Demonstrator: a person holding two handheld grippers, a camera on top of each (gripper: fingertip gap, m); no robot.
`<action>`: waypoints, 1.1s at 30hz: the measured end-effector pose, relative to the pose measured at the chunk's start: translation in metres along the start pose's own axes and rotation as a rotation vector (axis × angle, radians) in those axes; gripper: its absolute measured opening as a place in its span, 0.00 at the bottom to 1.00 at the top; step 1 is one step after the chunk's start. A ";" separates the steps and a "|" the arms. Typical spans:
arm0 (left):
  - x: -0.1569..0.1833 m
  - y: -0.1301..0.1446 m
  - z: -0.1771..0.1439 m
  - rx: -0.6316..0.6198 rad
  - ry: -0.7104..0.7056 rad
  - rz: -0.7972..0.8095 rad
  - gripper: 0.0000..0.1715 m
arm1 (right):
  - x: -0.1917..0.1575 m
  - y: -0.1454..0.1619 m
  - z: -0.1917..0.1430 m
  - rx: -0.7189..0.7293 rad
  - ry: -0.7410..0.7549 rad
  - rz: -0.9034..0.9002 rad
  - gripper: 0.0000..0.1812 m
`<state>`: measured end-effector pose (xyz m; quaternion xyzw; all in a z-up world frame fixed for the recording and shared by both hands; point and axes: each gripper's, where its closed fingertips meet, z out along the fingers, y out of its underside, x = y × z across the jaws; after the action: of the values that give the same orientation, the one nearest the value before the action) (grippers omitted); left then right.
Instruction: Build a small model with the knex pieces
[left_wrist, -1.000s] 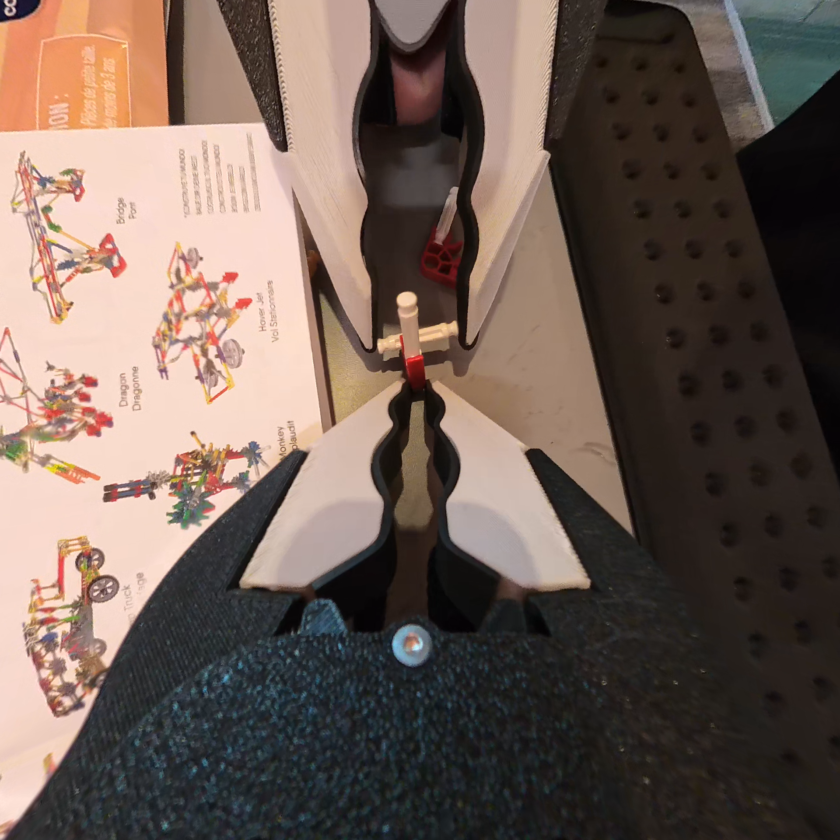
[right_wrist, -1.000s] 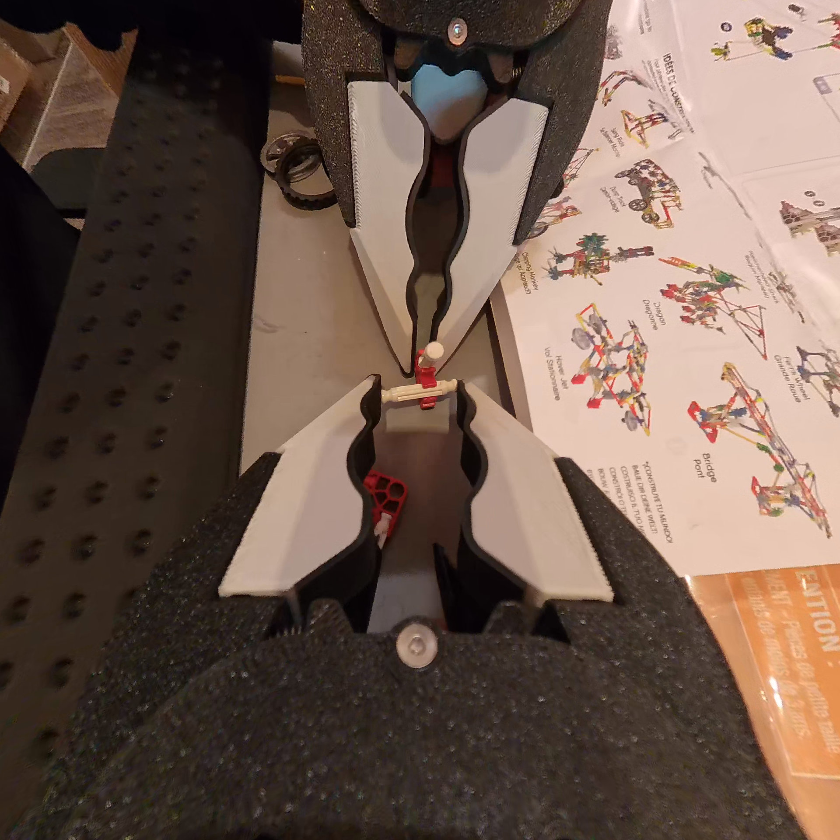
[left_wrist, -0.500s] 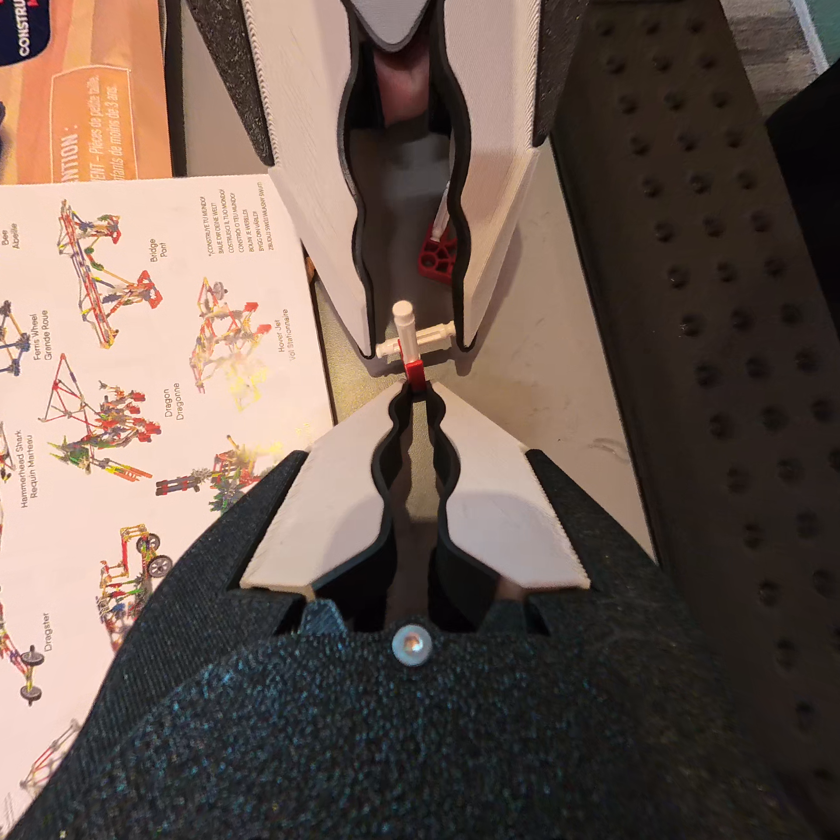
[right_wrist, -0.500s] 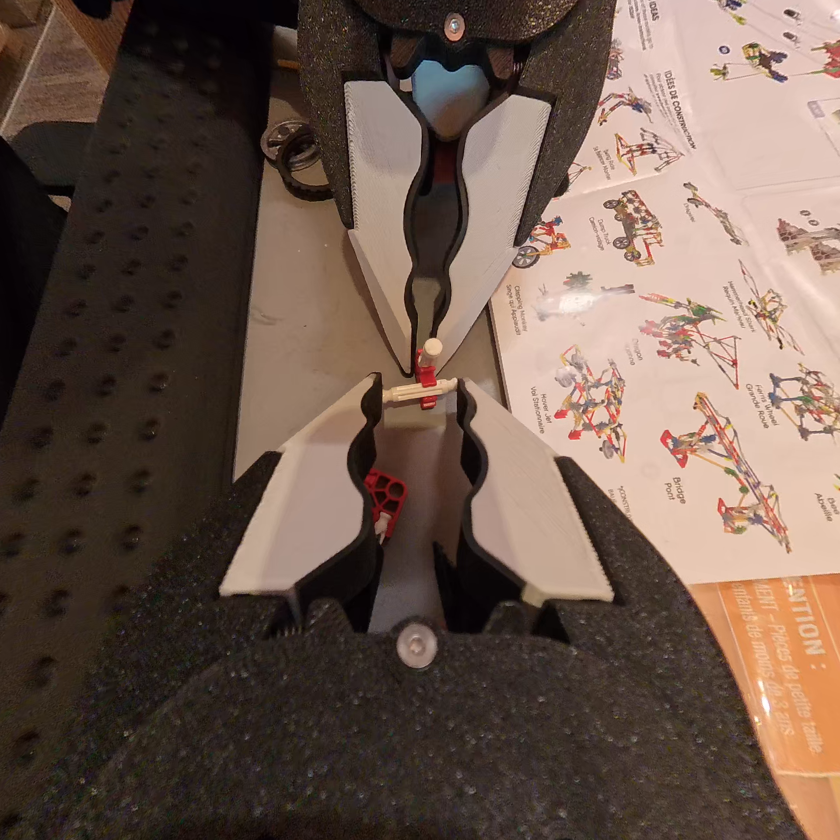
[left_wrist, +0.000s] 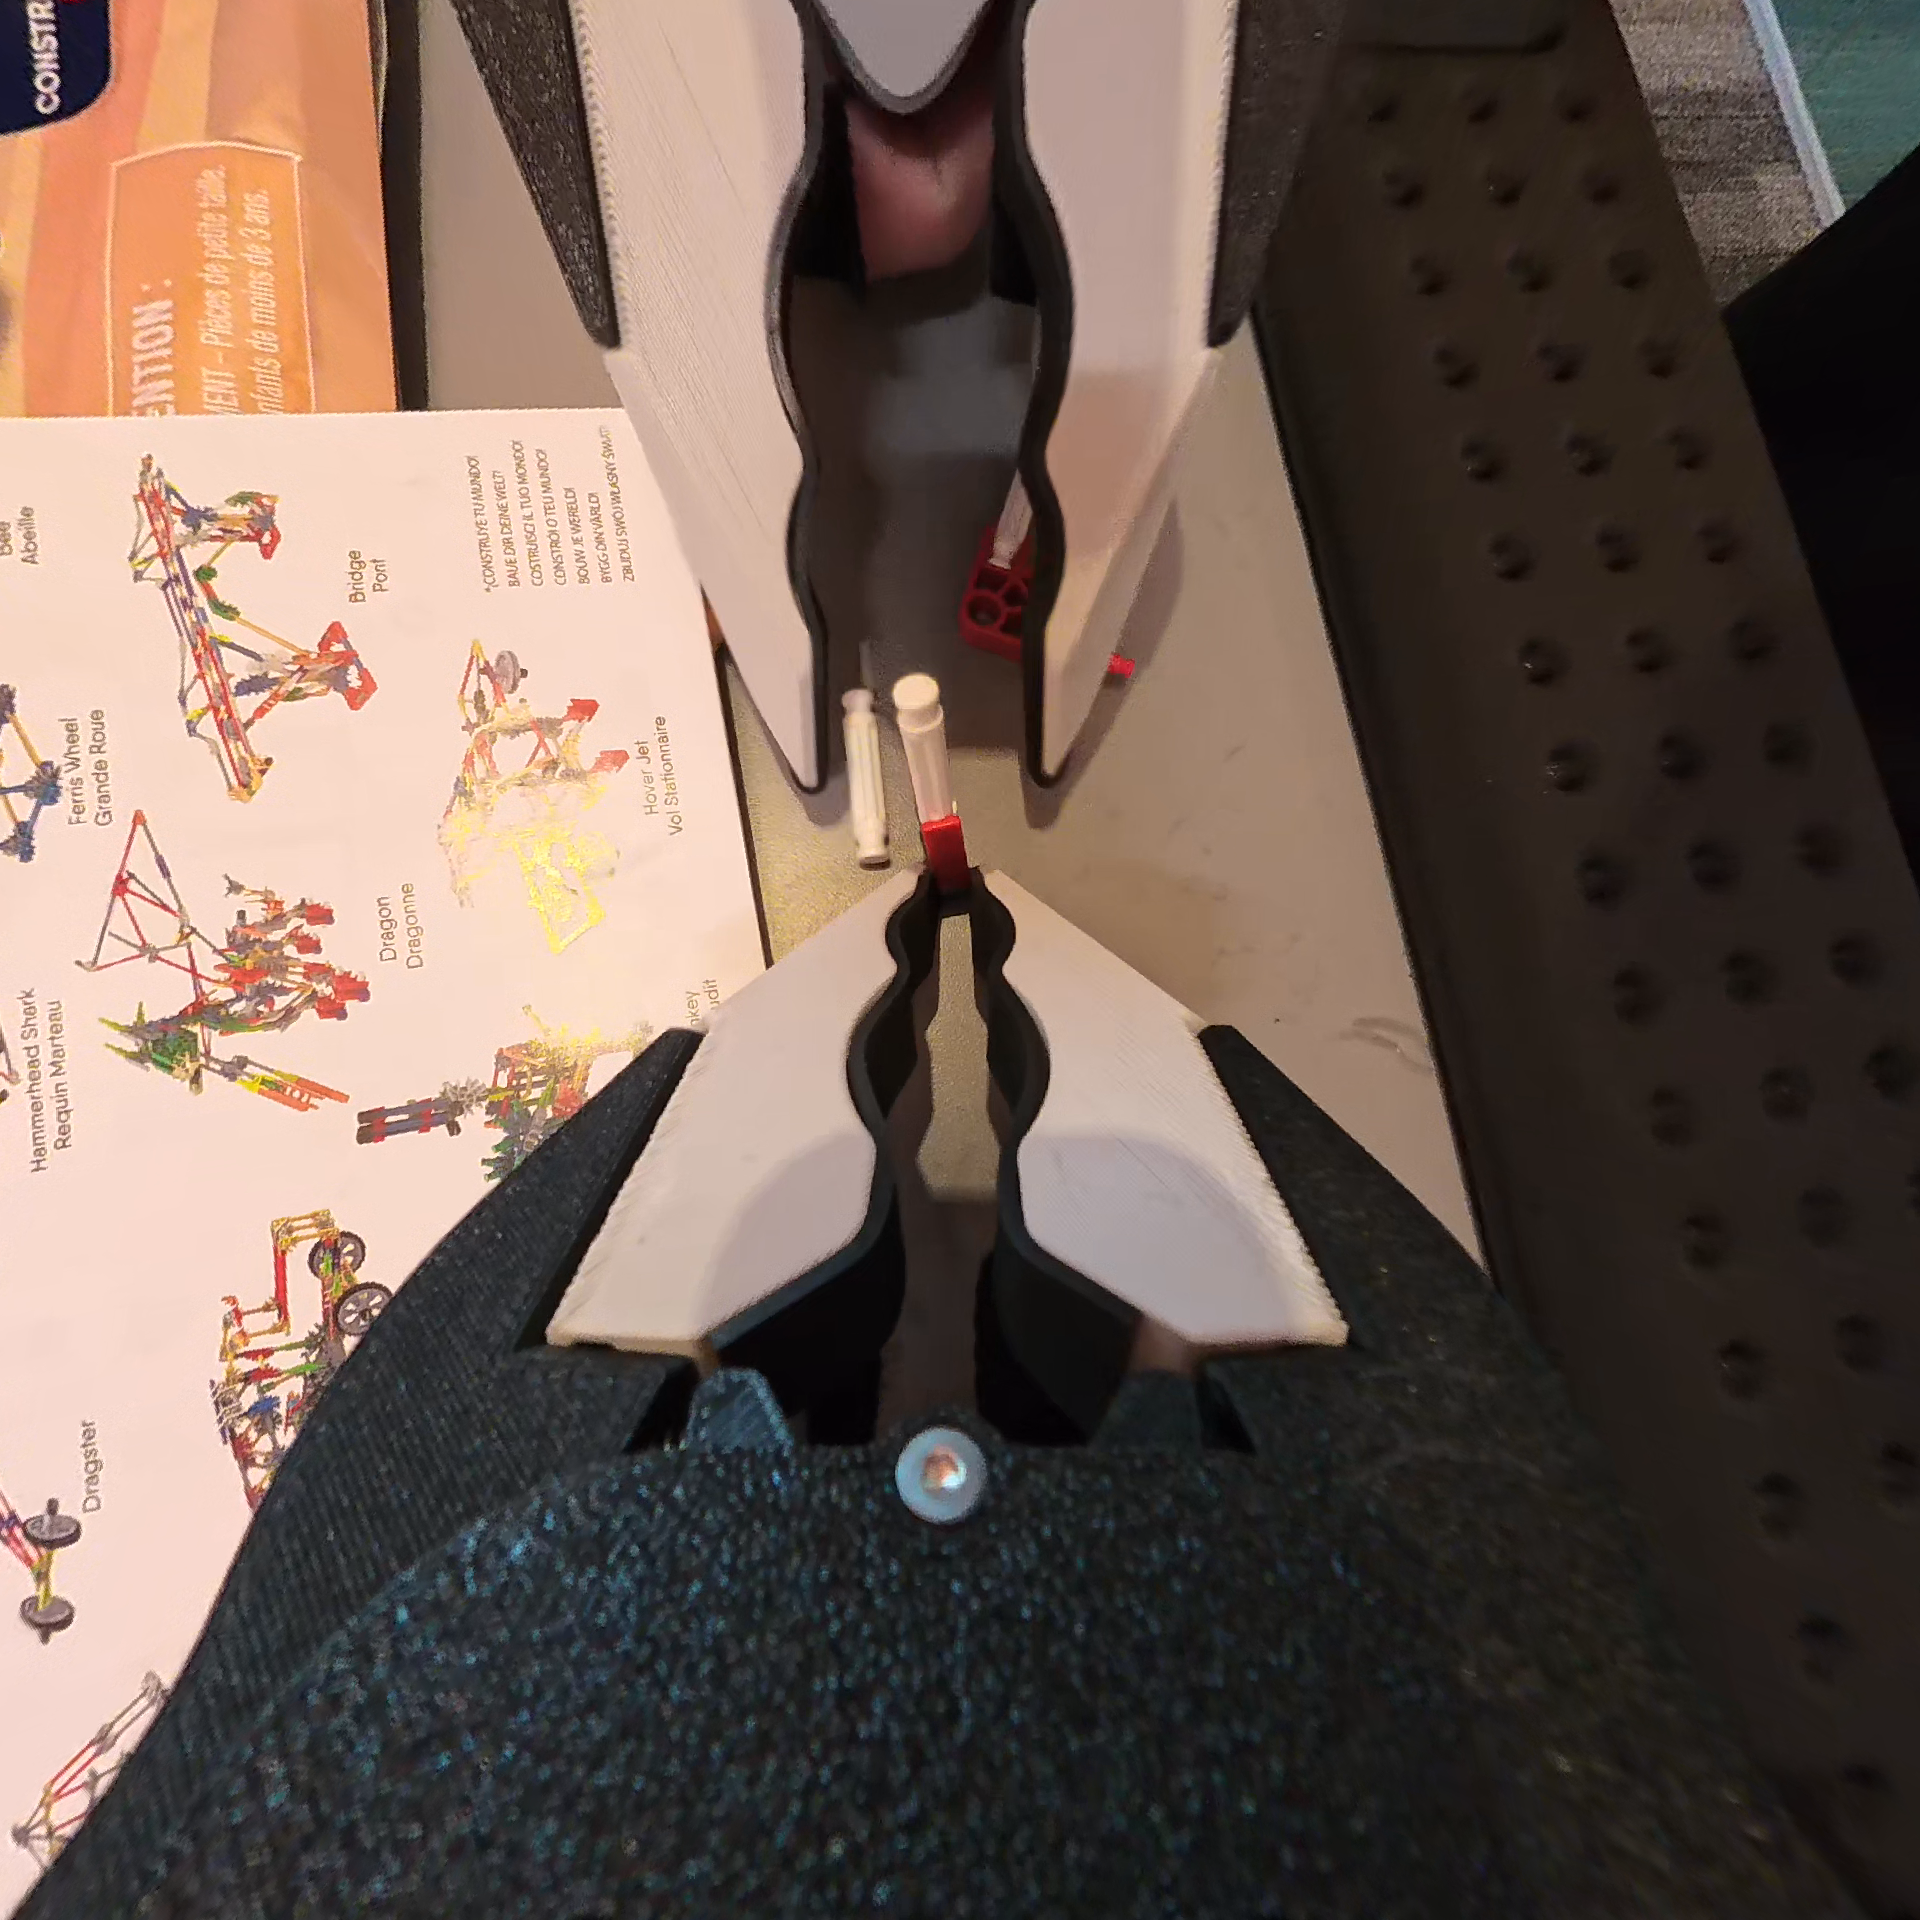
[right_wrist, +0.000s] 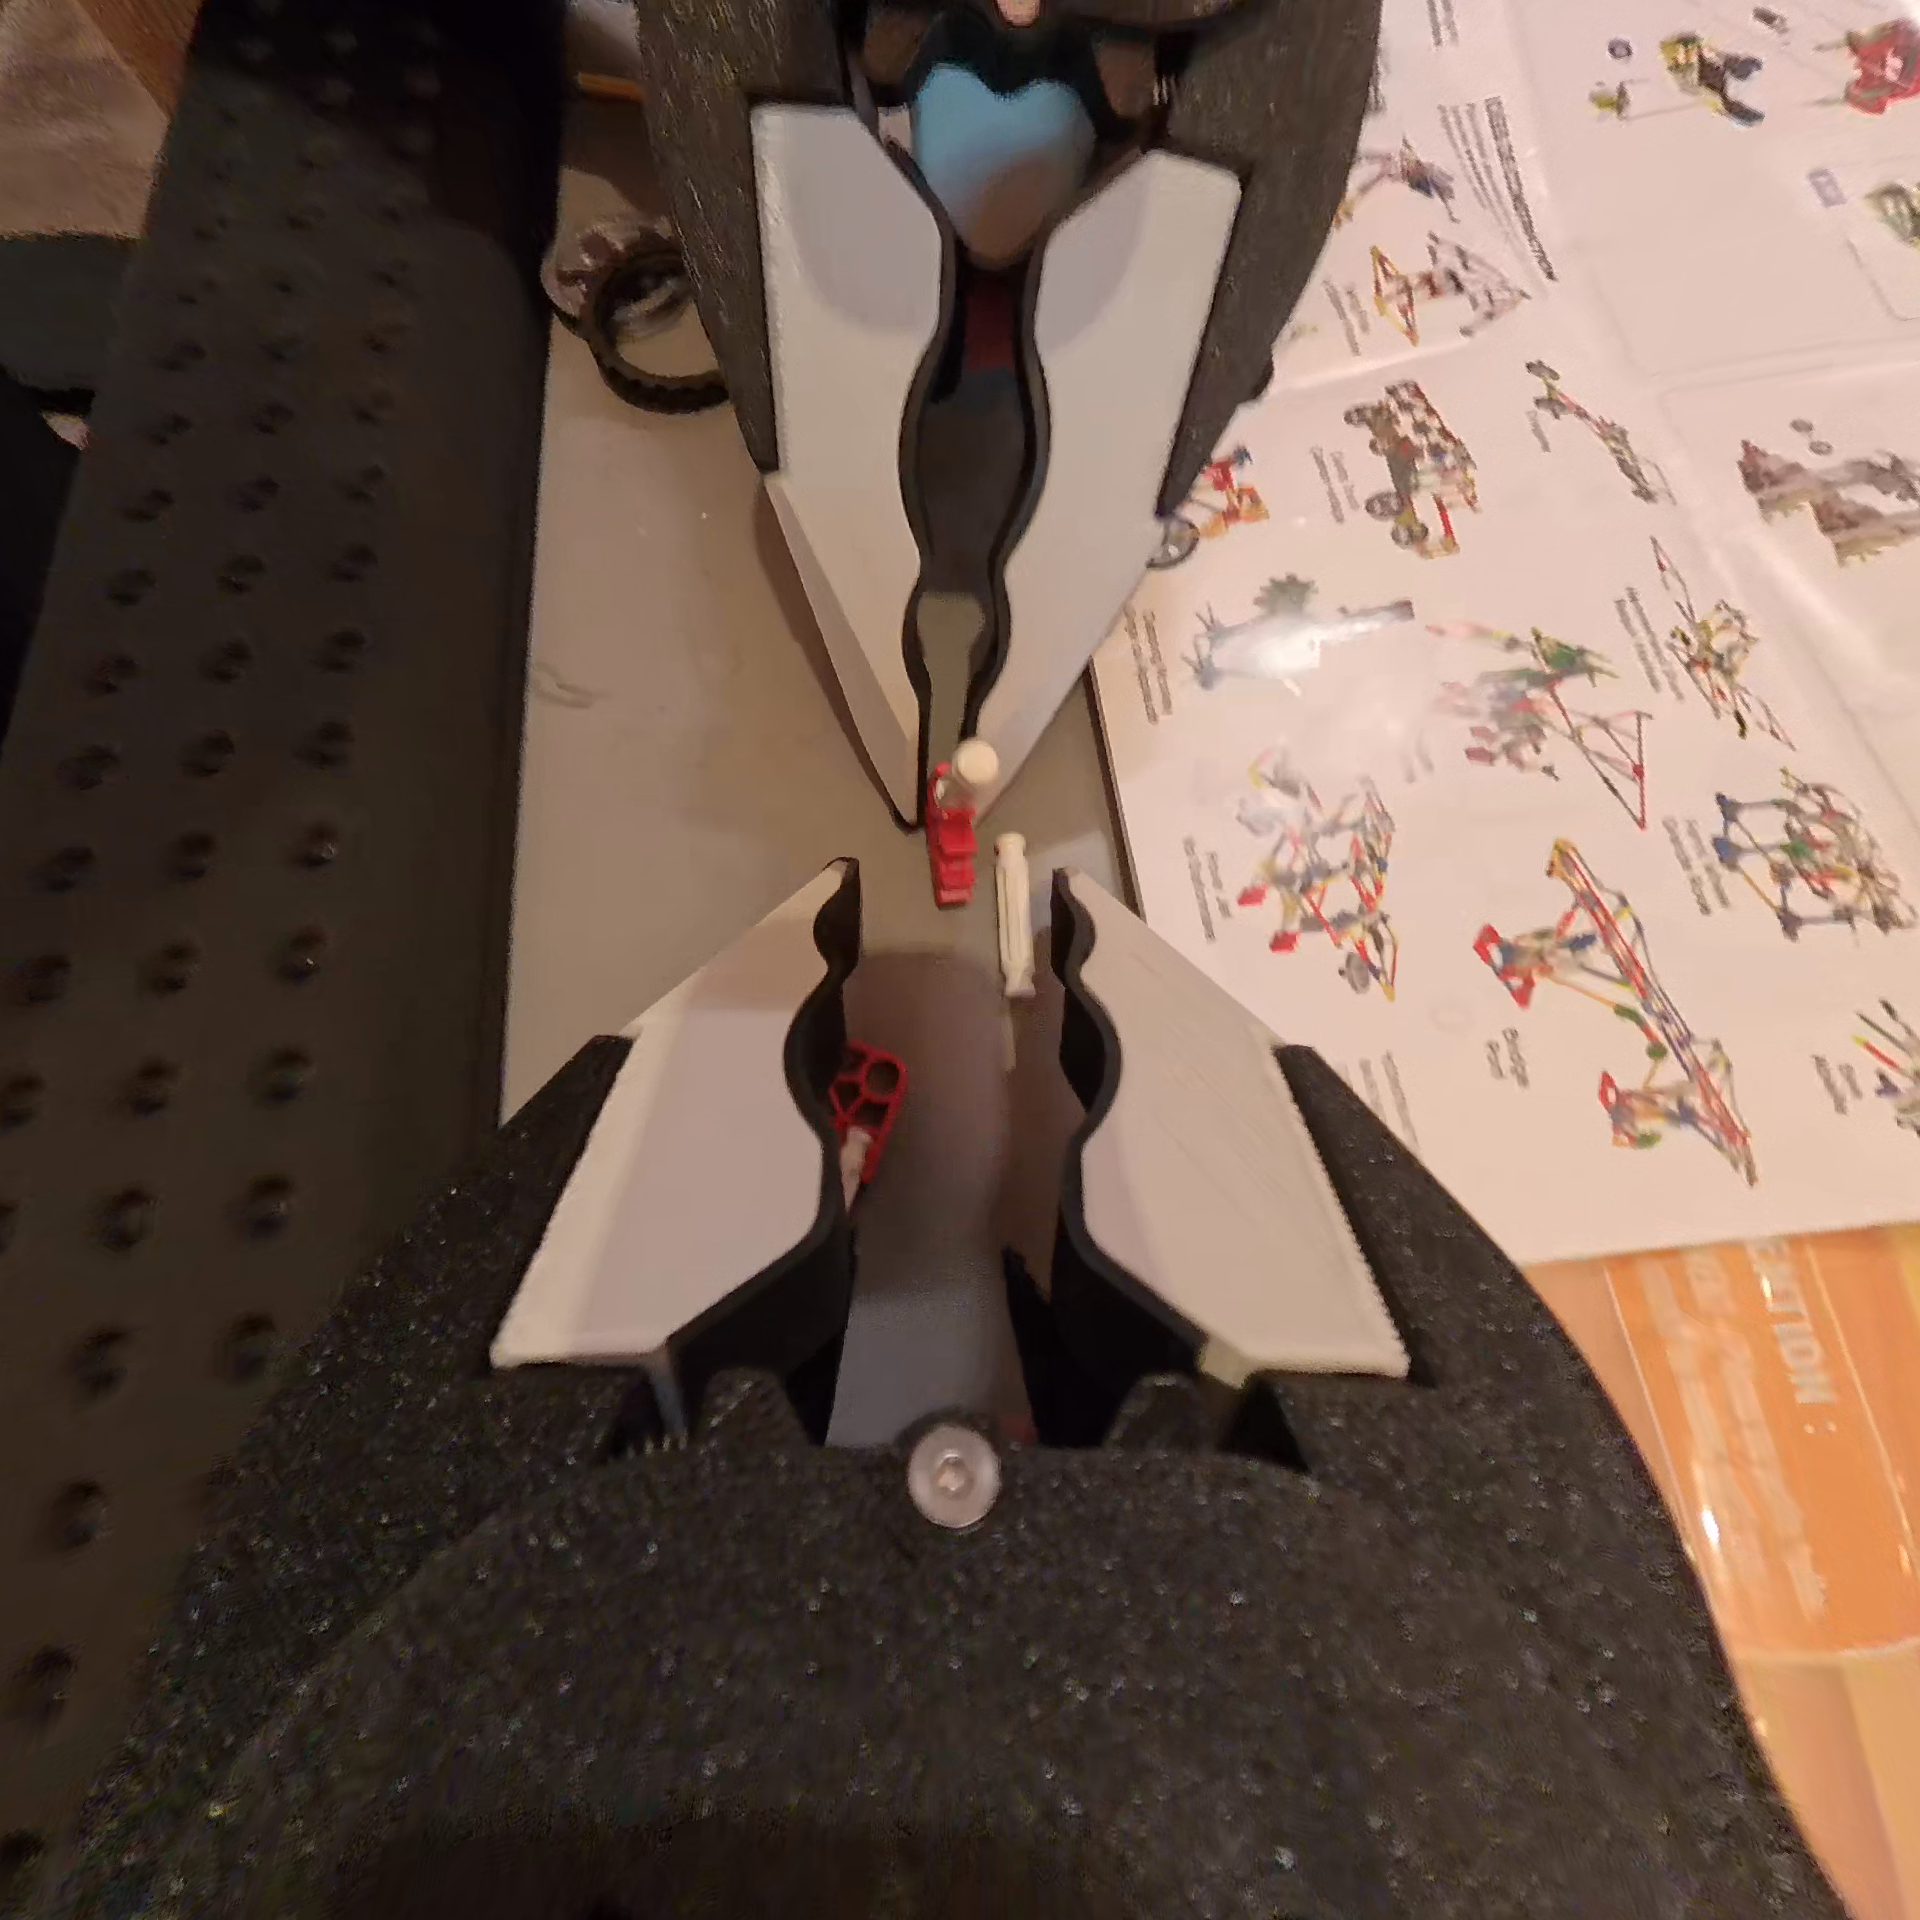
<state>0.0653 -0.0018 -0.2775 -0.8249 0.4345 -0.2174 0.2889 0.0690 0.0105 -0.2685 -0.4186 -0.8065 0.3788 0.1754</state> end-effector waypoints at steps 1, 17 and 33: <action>0.000 0.000 -0.001 -0.008 -0.003 0.004 0.01 | 0.002 0.003 -0.002 -0.012 0.011 0.001 0.20; 0.002 0.014 -0.013 -0.083 0.021 -0.011 0.01 | -0.011 0.005 -0.002 -0.130 0.013 -0.015 0.12; 0.001 0.011 -0.010 -0.067 0.014 -0.012 0.01 | -0.006 0.006 0.009 -0.166 -0.144 -0.215 0.24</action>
<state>0.0531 -0.0102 -0.2772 -0.8352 0.4387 -0.2101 0.2566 0.0703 0.0030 -0.2787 -0.3145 -0.8858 0.3189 0.1215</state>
